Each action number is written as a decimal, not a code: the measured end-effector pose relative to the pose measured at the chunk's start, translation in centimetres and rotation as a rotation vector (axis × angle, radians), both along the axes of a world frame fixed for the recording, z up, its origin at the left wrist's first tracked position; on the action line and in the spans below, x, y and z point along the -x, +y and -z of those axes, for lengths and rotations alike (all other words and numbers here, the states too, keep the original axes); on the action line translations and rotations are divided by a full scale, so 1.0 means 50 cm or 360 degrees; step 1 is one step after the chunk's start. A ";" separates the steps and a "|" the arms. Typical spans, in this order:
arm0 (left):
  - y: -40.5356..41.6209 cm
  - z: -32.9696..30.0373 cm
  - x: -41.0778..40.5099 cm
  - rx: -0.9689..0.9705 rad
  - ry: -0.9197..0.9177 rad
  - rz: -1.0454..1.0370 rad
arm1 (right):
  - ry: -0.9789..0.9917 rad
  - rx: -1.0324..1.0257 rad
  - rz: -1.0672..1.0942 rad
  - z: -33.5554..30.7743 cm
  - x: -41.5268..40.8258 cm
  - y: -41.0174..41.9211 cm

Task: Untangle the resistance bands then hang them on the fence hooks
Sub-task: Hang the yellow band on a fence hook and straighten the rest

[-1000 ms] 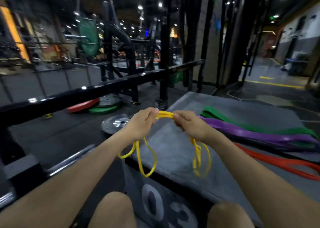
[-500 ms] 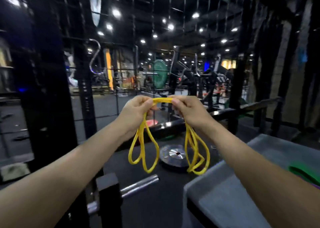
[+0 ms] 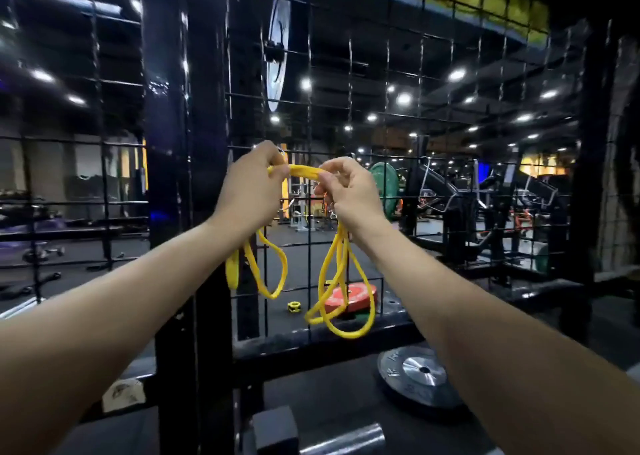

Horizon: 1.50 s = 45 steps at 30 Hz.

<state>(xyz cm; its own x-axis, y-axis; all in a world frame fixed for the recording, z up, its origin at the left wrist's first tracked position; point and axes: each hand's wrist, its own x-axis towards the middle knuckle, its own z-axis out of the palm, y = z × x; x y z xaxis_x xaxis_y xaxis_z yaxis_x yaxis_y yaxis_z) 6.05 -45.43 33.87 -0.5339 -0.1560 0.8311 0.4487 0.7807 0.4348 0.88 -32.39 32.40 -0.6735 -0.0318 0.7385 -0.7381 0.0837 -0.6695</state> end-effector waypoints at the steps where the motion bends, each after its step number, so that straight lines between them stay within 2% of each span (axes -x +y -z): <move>1: -0.004 -0.004 0.002 0.0088 0.0009 -0.0111 | -0.0023 0.0009 0.0057 0.002 0.006 -0.015; 7: -0.011 0.003 0.018 0.0565 -0.0097 -0.0608 | -0.0014 0.0005 0.0401 0.021 0.026 -0.068; 12: -0.002 0.020 0.003 0.0855 -0.0196 -0.0786 | 0.0034 -0.0139 0.0539 0.040 0.020 -0.081; 14: 0.002 0.028 -0.002 0.0870 -0.0218 -0.0824 | -0.0065 -0.0088 0.0457 0.051 0.021 -0.080; 18: 0.005 0.036 -0.002 0.0791 -0.0227 -0.0820 | -0.0380 0.0098 0.0066 0.068 0.007 -0.063; 22: -0.003 0.047 0.004 0.0627 -0.0113 -0.0727 | -0.0513 0.0250 -0.0230 0.068 -0.014 -0.032; 25: -0.011 0.065 -0.004 0.0249 -0.0024 -0.0403 | -0.0601 0.0362 -0.0360 0.063 -0.023 -0.023; 28: -0.008 0.092 -0.024 -0.0354 -0.0057 0.0031 | -0.0633 0.0404 -0.0458 0.054 -0.039 -0.029; 29: -0.005 0.099 -0.026 -0.0696 -0.0133 0.0243 | -0.0630 0.0408 -0.0484 0.050 -0.045 -0.033; 31: 0.001 0.096 -0.038 -0.1593 -0.0467 0.0840 | -0.0638 0.0452 -0.0561 0.041 -0.055 -0.042; 32: 0.002 0.088 -0.047 -0.1941 -0.0616 0.1088 | -0.0641 0.0484 -0.0605 0.036 -0.058 -0.045; 33: -0.001 0.082 -0.051 -0.2108 -0.0681 0.1214 | -0.0634 0.0501 -0.0629 0.032 -0.058 -0.047; 35: -0.003 0.075 -0.053 -0.2030 -0.0679 0.1197 | -0.0610 0.0466 -0.0593 0.031 -0.053 -0.048; 37: -0.002 0.082 -0.051 -0.1681 -0.0611 0.0967 | -0.0654 0.0362 -0.0482 0.041 -0.041 -0.051; 41: -0.023 0.125 -0.026 -0.0740 -0.0442 0.0356 | -0.0622 -0.0039 -0.0189 0.072 -0.022 -0.062; 43: -0.029 0.133 -0.026 -0.0463 -0.0361 0.0158 | -0.0555 -0.0174 -0.0065 0.079 -0.020 -0.065; 45: -0.024 0.141 -0.030 -0.0343 -0.0298 0.0049 | -0.0493 -0.0271 0.0012 0.082 -0.021 -0.065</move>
